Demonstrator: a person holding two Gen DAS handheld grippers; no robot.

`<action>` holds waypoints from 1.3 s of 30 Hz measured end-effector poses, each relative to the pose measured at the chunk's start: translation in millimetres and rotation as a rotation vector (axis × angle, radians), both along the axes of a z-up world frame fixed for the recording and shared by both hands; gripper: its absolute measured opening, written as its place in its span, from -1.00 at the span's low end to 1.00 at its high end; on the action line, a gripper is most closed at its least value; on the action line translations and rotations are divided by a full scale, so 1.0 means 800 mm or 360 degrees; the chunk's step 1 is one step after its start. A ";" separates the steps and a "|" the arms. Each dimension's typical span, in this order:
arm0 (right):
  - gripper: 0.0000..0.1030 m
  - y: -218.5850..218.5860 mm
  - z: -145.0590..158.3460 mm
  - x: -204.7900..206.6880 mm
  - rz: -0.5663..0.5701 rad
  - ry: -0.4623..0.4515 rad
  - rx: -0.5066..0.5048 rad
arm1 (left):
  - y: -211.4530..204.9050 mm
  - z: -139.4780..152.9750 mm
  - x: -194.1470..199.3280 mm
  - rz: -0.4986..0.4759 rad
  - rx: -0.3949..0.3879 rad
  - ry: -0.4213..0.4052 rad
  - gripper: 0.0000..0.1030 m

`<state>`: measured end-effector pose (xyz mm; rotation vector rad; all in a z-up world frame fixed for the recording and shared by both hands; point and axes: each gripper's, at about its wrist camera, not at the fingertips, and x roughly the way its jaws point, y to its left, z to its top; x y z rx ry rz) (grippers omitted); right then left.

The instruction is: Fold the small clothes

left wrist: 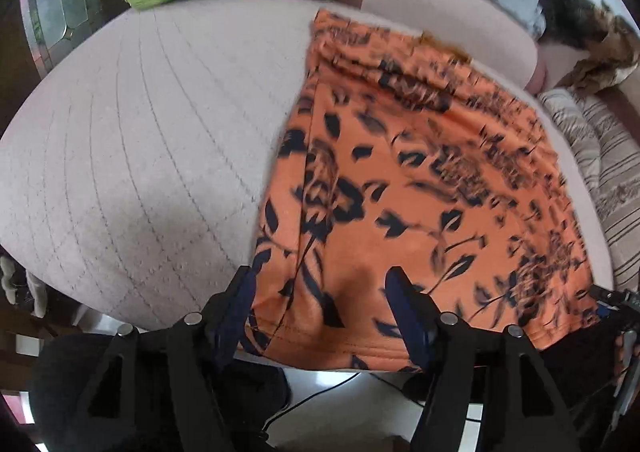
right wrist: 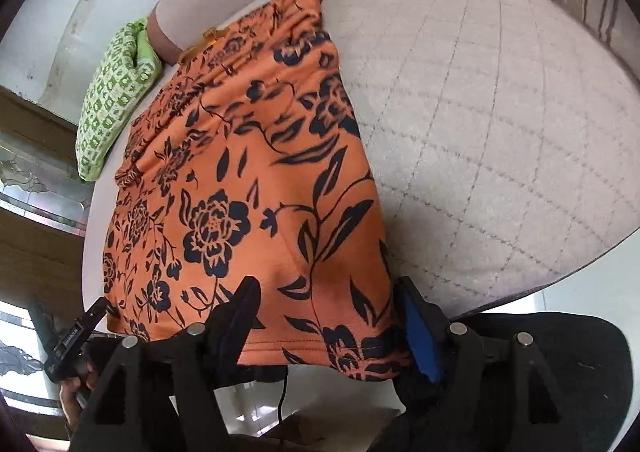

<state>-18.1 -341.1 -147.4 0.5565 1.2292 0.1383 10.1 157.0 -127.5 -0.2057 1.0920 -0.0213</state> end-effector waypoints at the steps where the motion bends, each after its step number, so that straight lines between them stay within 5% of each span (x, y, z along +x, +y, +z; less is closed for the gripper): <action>1: 0.36 0.000 -0.003 0.002 0.0002 -0.0007 0.0010 | 0.000 -0.006 0.003 -0.0006 0.0011 0.0036 0.09; 2: 0.21 -0.001 -0.003 0.001 0.0000 -0.0018 0.0013 | 0.001 -0.005 0.002 0.0005 0.0054 0.0036 -0.51; 3: -0.42 -0.003 -0.004 0.003 0.0001 -0.0014 0.0062 | 0.002 -0.002 0.002 0.0011 0.0071 0.0029 -0.87; 4: -0.77 -0.006 -0.005 0.001 0.0001 -0.0001 0.0119 | 0.006 -0.001 0.003 -0.0015 -0.0026 0.0034 -0.93; 16: -0.80 -0.014 0.012 0.001 0.0037 -0.0079 0.0394 | 0.016 0.022 0.009 -0.0068 -0.0245 0.0008 -0.93; 21: -0.80 -0.028 0.059 0.028 0.0036 -0.0267 0.0642 | 0.029 0.090 0.026 -0.0110 -0.0498 -0.0258 -0.93; 26: -0.80 -0.060 0.129 0.115 -0.0005 -0.0524 0.0849 | 0.024 0.176 0.119 -0.0113 -0.0543 -0.0506 -0.93; 30: -0.80 -0.092 0.157 0.209 -0.0112 -0.0658 0.0847 | 0.028 0.187 0.227 0.0017 -0.0531 -0.0571 -0.91; 31: -0.78 -0.099 0.151 0.236 -0.0151 -0.0663 0.0837 | 0.029 0.181 0.250 0.0057 -0.0505 -0.0579 -0.82; 32: -0.76 -0.104 0.136 0.261 -0.0198 -0.0629 0.0802 | 0.026 0.165 0.290 0.0093 -0.0435 -0.0556 -0.42; 34: -0.38 -0.103 0.079 0.309 -0.0294 -0.0420 0.0694 | 0.031 0.124 0.348 0.0180 -0.0355 -0.0420 0.18; 35: 0.41 -0.100 0.055 0.320 -0.0335 -0.0313 0.0581 | 0.035 0.100 0.368 0.0223 -0.0306 -0.0341 0.19; 36: 0.62 -0.097 0.036 0.322 -0.0378 -0.0255 0.0495 | 0.042 0.074 0.381 0.0290 -0.0268 -0.0231 0.19; 39: 0.62 -0.096 0.028 0.289 -0.0390 -0.0382 0.0480 | 0.073 0.047 0.370 0.0415 -0.0277 -0.0187 0.19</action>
